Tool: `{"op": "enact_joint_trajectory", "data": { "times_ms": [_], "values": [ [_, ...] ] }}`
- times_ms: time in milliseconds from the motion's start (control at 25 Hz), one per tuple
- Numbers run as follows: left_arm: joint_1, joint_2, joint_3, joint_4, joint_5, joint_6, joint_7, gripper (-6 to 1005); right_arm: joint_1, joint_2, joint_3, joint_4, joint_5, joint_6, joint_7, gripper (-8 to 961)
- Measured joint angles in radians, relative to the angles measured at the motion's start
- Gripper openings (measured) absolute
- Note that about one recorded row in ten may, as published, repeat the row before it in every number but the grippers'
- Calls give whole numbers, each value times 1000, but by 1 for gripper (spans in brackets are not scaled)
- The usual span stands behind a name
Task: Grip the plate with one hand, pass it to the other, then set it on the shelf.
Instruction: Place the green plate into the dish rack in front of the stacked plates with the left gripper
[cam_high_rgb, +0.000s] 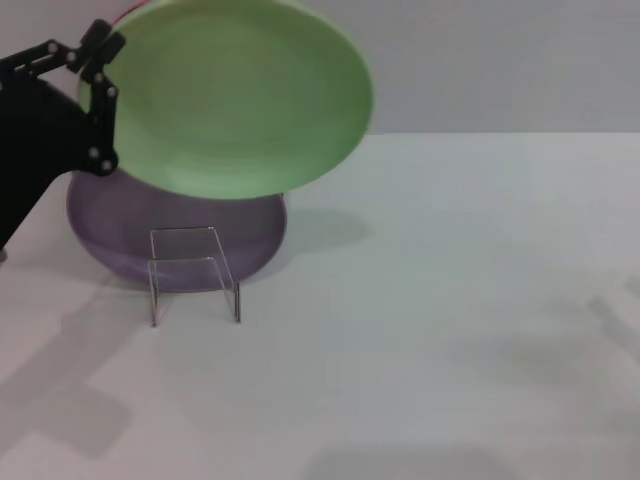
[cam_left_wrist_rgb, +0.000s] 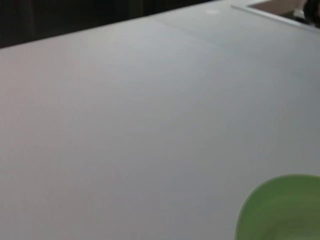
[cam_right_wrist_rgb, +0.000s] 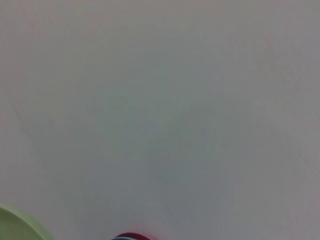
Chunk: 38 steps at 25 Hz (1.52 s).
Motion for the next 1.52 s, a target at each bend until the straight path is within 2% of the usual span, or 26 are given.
{"op": "enact_joint_trajectory", "data": {
  "times_ms": [360, 720, 1520],
  "values": [
    [42, 6, -1, 53, 0, 8, 4, 59, 12, 1, 0, -9, 4, 41, 17, 843],
    [42, 6, -1, 88, 0, -1, 5, 65, 23, 0, 0, -11, 0, 62, 17, 843],
    [42, -17, 0, 133, -3, -58, 7, 76, 27, 0, -11, -11, -4, 73, 15, 843]
  ]
}}
